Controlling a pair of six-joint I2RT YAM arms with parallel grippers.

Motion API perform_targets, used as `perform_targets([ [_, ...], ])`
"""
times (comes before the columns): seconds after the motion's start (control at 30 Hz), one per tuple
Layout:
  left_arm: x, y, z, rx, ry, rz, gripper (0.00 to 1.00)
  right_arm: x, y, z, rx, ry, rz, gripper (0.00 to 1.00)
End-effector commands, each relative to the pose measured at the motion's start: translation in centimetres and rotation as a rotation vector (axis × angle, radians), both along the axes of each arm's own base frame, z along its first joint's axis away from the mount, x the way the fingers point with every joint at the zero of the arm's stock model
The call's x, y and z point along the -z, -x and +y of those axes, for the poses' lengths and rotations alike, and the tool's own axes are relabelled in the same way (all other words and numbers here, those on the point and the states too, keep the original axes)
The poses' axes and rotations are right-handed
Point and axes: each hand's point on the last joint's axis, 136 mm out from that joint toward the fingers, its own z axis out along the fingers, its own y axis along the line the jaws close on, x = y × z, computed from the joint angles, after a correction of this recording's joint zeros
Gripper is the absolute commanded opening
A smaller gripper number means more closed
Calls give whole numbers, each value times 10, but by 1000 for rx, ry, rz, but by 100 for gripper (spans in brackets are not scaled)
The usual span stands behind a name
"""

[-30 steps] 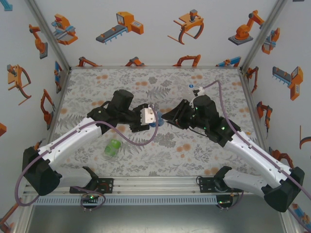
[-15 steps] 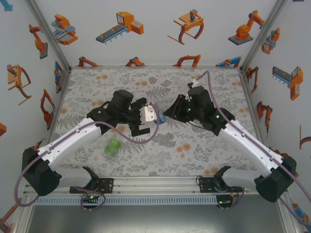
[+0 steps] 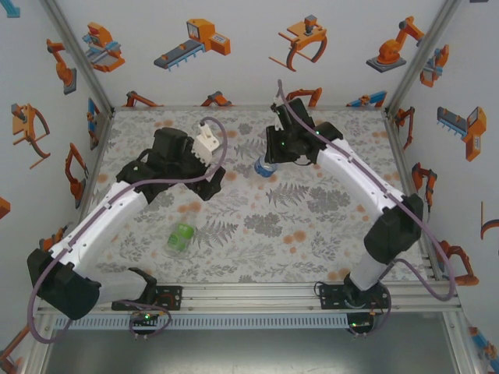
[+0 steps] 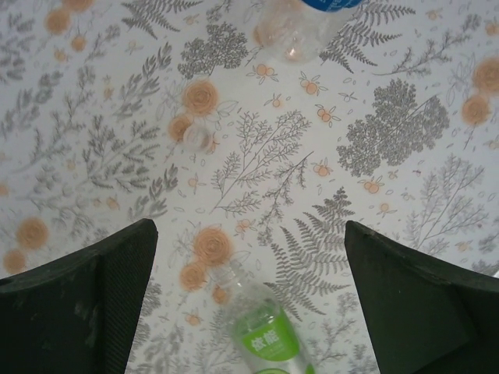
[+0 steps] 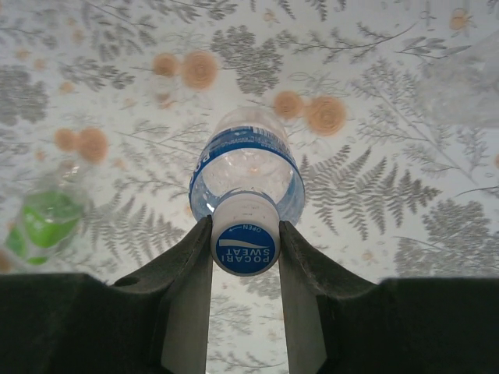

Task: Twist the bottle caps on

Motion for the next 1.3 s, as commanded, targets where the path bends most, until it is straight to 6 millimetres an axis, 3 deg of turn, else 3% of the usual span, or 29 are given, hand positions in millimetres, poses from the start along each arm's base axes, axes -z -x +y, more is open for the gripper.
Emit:
perform_targets([
  [0.0, 4, 7, 10, -115, 90, 115, 97, 2, -21, -16, -17, 118, -29, 1],
  [0.27, 5, 8, 17, -228, 310, 211, 97, 23, -69, -35, 23, 248, -28, 2],
  [0.57, 15, 6, 41, -395, 309, 213, 97, 44, -95, -41, 31, 243, 4, 5],
  [0.67, 16, 8, 43, -412, 314, 225, 97, 52, -100, -43, 34, 251, 15, 10],
  [0.9, 21, 9, 49, -461, 311, 241, 97, 65, -101, -43, 36, 262, 40, 33],
  [1.03, 30, 9, 55, -508, 296, 261, 97, 52, -104, -45, 49, 261, 9, 45],
  [1.27, 62, 14, 68, -600, 206, 350, 97, 20, -102, -43, 48, 226, -32, 48],
])
